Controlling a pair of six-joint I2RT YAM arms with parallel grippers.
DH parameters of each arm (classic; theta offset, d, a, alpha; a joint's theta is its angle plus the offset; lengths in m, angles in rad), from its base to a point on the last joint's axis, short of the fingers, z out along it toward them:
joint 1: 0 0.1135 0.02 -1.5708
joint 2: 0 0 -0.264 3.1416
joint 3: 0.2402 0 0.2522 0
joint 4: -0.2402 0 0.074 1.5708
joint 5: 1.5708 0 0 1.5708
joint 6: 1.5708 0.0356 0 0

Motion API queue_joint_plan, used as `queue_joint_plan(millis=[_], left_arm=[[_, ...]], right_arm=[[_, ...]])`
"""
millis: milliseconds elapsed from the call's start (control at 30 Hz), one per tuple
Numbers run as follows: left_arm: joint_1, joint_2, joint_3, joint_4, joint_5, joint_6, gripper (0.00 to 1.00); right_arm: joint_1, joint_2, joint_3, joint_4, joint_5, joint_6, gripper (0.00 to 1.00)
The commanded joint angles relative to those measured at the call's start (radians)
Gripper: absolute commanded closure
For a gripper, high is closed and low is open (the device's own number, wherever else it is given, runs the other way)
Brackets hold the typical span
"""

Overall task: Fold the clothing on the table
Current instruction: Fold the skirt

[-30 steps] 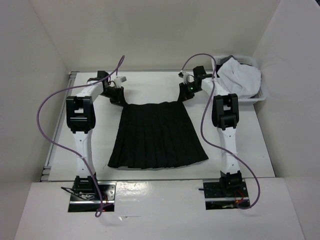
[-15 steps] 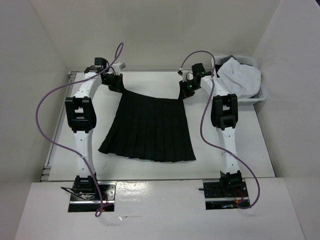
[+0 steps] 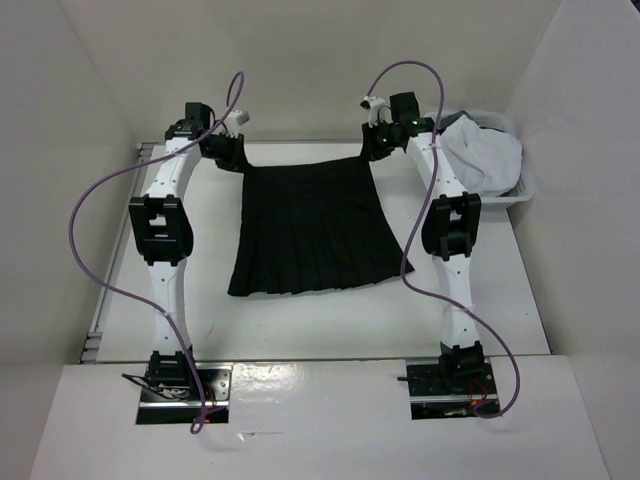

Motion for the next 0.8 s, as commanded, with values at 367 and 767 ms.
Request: queue_joint_plan(millis=[367,767], left_arm=[[0.008,-0.220,-0.056,0.001,0.023,0.064,1.00],[0.018,-0.516,-0.459,0.035,-0.025,0.158,1.00]], right_arm=[[-0.012,-0.269,-0.083,0.025,0.006,0.011,1.00],[-0.021,-0.570,-0.522,0.116,0.031,-0.063,1.00]])
